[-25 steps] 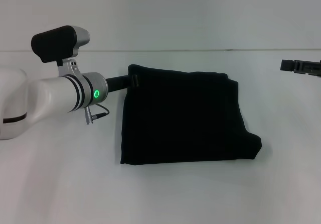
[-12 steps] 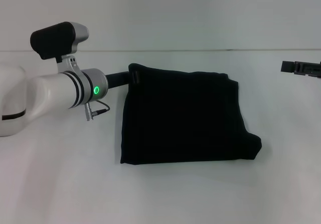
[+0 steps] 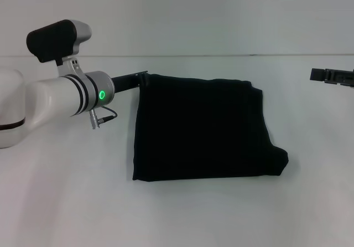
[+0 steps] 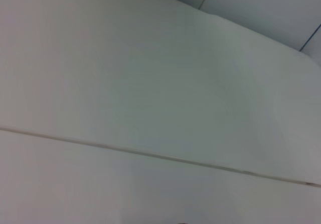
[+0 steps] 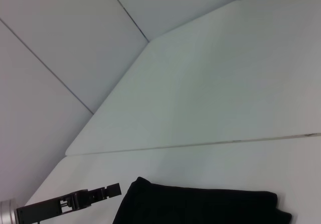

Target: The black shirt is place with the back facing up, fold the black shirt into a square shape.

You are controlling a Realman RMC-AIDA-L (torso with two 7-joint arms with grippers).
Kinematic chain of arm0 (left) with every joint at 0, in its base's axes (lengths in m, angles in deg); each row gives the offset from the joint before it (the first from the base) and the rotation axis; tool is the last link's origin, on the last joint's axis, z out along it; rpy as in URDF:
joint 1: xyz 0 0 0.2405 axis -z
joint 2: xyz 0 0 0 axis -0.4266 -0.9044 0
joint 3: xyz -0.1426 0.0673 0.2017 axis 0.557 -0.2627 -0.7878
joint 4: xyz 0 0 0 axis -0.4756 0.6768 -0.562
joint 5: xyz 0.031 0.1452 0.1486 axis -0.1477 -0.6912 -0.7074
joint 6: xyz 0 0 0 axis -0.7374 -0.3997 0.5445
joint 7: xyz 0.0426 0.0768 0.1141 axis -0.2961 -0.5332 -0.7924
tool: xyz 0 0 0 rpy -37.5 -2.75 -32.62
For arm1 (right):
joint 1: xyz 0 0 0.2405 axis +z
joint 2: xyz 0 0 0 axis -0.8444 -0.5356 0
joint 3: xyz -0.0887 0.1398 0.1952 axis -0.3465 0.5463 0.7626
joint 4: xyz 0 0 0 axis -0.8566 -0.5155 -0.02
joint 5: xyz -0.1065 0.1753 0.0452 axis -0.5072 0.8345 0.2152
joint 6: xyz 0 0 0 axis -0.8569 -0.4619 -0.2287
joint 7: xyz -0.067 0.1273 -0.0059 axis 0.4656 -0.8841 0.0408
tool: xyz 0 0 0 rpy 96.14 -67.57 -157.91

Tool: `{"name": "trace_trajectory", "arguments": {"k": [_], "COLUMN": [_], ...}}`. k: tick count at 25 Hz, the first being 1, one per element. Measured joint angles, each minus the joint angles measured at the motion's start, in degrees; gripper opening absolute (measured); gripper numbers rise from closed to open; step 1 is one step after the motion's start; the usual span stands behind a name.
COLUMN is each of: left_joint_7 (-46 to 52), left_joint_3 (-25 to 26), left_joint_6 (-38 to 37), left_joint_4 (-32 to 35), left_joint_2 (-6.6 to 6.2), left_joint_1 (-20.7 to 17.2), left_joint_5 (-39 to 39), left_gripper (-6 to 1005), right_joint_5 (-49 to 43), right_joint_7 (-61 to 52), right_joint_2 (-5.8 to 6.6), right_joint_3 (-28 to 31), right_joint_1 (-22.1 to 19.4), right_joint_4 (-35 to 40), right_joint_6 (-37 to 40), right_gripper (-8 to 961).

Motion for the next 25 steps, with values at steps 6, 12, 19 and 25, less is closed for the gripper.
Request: {"name": "trace_trajectory", "arguments": {"k": [6, 12, 19, 25], "left_joint_7": [0.0, -0.3, -0.4, -0.5], "left_joint_3": [-0.4, -0.6, -0.7, -0.7], "left_joint_6": [0.2, 0.3, 0.1, 1.4], "left_joint_4": [-0.4, -1.3, -1.8, -1.2], "left_joint_2": [0.21, 0.3, 0.35, 0.42], "left_joint_1": [0.1, 0.6, 0.9, 0.5], "left_joint_5": [0.1, -0.1, -0.4, -0.2], "left_gripper": [68, 223, 633, 870], "right_joint_5": [0.0, 0.0, 0.0, 0.0], "right_joint_7": [0.0, 0.0, 0.0, 0.0], "right_joint_2": [-0.04, -0.09, -0.09, -0.09], "right_joint_3": [-0.1, -0.1, -0.3, -0.4], "right_joint_1": [0.1, 0.5, 0.5, 0.3], "right_joint_4": [0.0, -0.1, -0.1, 0.1], "right_joint_6": [-0.4, -0.4, -0.4, -0.4], "right_gripper": [791, 791, 790, 790]}}
